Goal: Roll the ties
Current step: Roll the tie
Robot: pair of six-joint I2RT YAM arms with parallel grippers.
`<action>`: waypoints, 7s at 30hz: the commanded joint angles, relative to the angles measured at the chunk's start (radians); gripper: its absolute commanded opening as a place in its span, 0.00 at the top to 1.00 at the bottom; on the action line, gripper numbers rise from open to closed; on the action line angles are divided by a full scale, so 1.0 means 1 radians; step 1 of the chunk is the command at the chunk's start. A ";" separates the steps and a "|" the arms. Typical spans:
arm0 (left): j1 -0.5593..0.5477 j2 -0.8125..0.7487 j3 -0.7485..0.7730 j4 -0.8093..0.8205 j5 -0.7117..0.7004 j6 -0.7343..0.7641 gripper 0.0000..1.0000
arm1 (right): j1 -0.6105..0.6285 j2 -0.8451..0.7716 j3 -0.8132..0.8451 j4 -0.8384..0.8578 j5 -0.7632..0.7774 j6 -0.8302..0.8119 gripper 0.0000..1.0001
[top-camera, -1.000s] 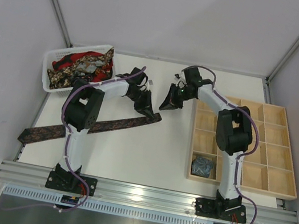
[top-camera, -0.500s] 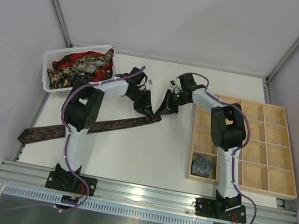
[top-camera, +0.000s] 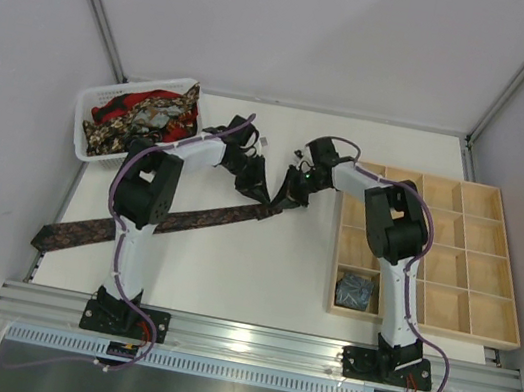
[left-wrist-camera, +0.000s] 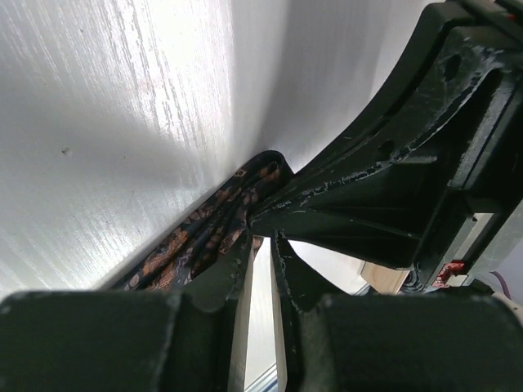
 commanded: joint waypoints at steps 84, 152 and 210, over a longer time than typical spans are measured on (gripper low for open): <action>0.025 0.006 -0.022 0.016 -0.123 -0.031 0.80 | -0.052 0.050 0.027 0.100 -0.013 0.060 1.00; 0.005 -0.003 -0.092 0.112 -0.102 -0.082 0.88 | -0.095 -0.002 0.088 0.008 -0.019 0.002 0.87; 0.039 -0.018 -0.219 0.161 -0.050 -0.037 0.89 | 0.066 -0.004 0.220 -0.145 -0.131 -0.101 1.00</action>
